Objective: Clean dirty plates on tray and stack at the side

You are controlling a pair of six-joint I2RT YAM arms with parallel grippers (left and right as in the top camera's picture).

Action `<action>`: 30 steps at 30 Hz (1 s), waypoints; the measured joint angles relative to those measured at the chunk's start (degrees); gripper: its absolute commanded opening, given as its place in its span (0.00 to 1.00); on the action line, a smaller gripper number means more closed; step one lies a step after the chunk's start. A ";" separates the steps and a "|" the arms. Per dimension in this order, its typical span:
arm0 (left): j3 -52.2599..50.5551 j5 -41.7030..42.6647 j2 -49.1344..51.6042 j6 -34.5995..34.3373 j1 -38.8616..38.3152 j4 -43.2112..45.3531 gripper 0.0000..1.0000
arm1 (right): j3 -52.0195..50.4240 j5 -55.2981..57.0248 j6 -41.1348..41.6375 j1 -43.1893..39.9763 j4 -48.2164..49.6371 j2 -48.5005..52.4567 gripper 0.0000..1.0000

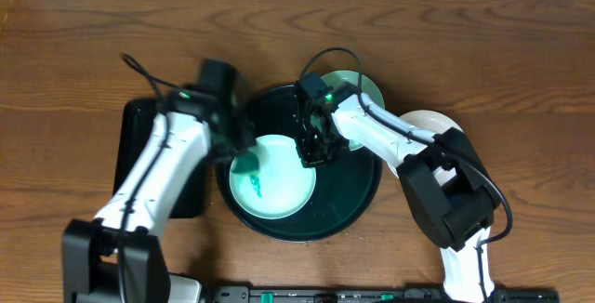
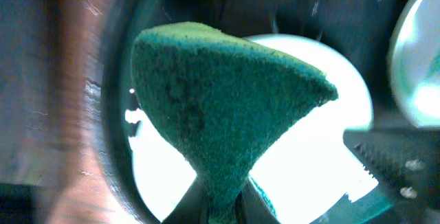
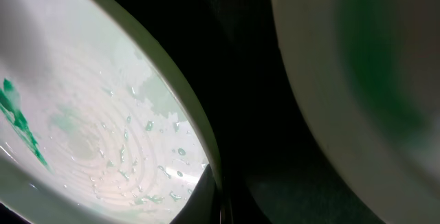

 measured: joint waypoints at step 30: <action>-12.28 -4.90 4.79 -3.65 -6.47 14.12 0.07 | 0.00 -0.44 0.00 0.00 0.33 0.09 0.01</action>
